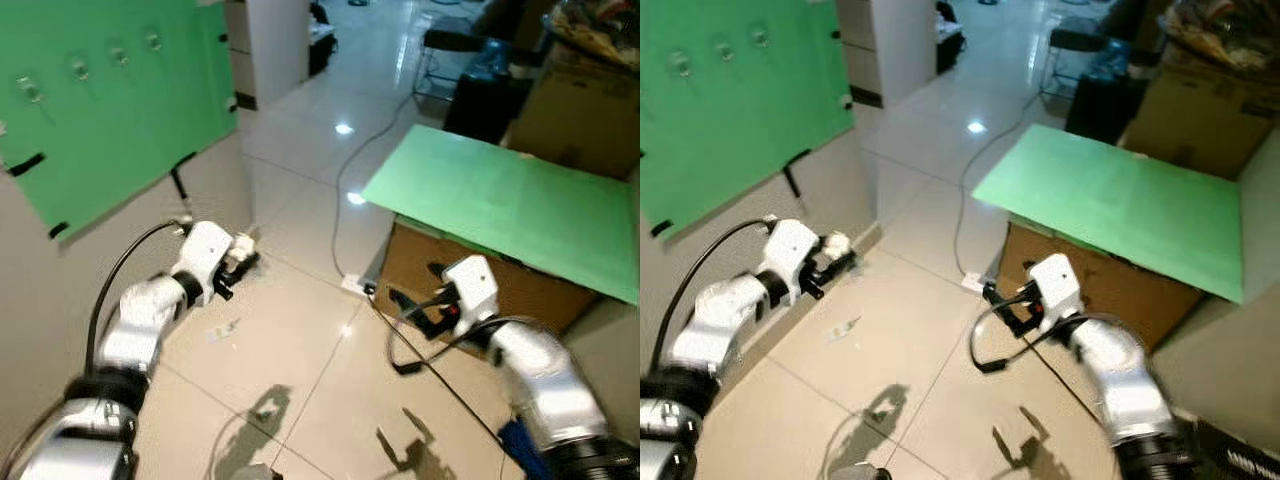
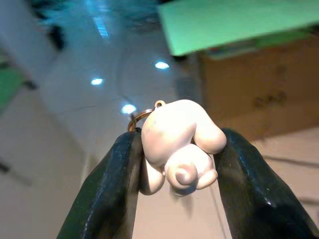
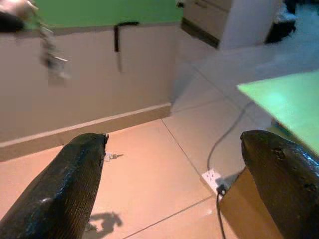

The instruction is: Hang keys on a hook

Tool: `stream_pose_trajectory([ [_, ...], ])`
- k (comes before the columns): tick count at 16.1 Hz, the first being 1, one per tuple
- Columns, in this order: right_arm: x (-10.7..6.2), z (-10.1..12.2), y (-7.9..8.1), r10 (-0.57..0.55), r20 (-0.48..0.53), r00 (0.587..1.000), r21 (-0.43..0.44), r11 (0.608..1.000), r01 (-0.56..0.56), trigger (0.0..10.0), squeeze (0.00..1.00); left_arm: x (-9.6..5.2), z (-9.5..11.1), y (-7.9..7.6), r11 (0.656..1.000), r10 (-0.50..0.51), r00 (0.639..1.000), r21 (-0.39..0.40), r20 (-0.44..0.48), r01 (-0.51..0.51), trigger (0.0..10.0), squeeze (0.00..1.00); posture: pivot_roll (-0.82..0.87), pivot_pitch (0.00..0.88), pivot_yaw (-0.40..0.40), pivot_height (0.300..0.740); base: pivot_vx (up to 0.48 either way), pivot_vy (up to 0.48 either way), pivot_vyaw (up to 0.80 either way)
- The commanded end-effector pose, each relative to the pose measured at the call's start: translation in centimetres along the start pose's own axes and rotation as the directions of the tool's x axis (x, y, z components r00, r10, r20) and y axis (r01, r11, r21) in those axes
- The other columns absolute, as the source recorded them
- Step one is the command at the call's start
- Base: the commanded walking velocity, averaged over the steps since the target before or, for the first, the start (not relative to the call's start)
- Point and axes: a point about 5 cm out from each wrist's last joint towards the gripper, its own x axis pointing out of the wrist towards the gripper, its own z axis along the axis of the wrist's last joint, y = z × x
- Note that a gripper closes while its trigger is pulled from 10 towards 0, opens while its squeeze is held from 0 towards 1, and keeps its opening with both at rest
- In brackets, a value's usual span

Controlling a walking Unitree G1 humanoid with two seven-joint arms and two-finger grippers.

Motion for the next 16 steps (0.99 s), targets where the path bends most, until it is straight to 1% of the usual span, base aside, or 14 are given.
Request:
stream_pose_trajectory([
  [1,0.2,1.2,0.1,0.074,0.015,0.997,-0.028,0.997,-0.073,10.0,0.00,0.3,0.5,-0.1,0.996,-0.073,0.997,0.048,-0.003,0.073,10.0,0.00,-0.02,0.000,0.002,0.740,0.000,0.000,0.00],
  [2,-0.1,1.4,0.0,0.122,-0.018,0.992,-0.064,0.990,-0.123,10.0,0.00,0.5,1.2,-0.3,0.985,-0.141,0.990,0.107,0.009,0.139,10.0,0.00,-0.03,0.000,0.003,0.740,0.000,0.000,0.00],
  [4,-0.2,1.6,-0.3,0.168,-0.059,0.984,-0.110,0.979,-0.174,10.0,0.00,0.6,2.1,-0.3,0.956,-0.221,0.975,0.201,0.009,0.215,10.0,0.00,-0.04,0.000,0.004,0.740,0.000,0.000,0.00],
  [6,-0.6,2.1,-0.4,0.227,-0.100,0.969,-0.154,0.959,-0.240,10.0,0.00,0.5,3.2,-0.3,0.899,-0.365,0.931,0.263,0.011,0.350,10.0,0.00,-0.04,0.000,0.002,0.740,0.000,0.000,0.00],
  [9,-0.4,3.5,-0.9,0.251,-0.124,0.960,-0.259,0.926,-0.276,10.0,0.00,0.2,5.0,-0.2,0.803,-0.519,0.854,0.325,-0.031,0.500,10.0,0.00,-0.05,0.000,0.010,0.740,0.000,0.000,0.00],
  [10,-0.3,4.3,-0.9,0.254,-0.109,0.961,-0.298,0.914,-0.276,10.0,0.00,0.0,5.4,-0.3,0.772,-0.564,0.825,0.328,-0.040,0.544,10.0,0.00,-0.05,0.000,0.010,0.740,0.000,0.000,0.00],
  [11,-0.1,5.2,-0.6,0.267,-0.086,0.960,-0.320,0.905,-0.280,10.0,0.00,-0.2,5.5,-0.3,0.748,-0.596,0.802,0.330,-0.049,0.576,10.0,0.00,-0.05,0.000,0.015,0.740,0.000,0.000,0.00],
  [12,-0.1,5.5,-0.5,0.272,-0.080,0.959,-0.324,0.903,-0.283,10.0,0.00,-0.2,5.5,-0.3,0.741,-0.605,0.795,0.329,-0.052,0.586,10.0,0.00,-0.05,0.000,0.015,0.740,0.000,0.000,0.00],
  [14,0.2,6.5,0.6,0.323,-0.051,0.945,-0.338,0.885,-0.320,10.0,0.00,-0.4,5.6,-0.9,0.689,-0.663,0.747,0.348,-0.054,0.636,10.0,0.00,-0.05,0.000,0.015,0.740,0.000,0.000,0.00],
  [15,0.3,6.5,0.8,0.331,-0.049,0.942,-0.338,0.882,-0.328,10.0,0.00,-0.4,5.7,-1.1,0.681,-0.669,0.742,0.359,-0.052,0.639,10.0,0.00,-0.05,0.000,0.015,0.740,0.000,0.000,0.00],
  [16,0.3,6.6,0.9,0.345,-0.054,0.937,-0.350,0.872,-0.341,10.0,0.00,-0.4,6.1,-1.4,0.658,-0.678,0.733,0.401,-0.054,0.638,10.0,0.00,-0.05,0.000,0.015,0.740,0.000,0.000,0.00],
])
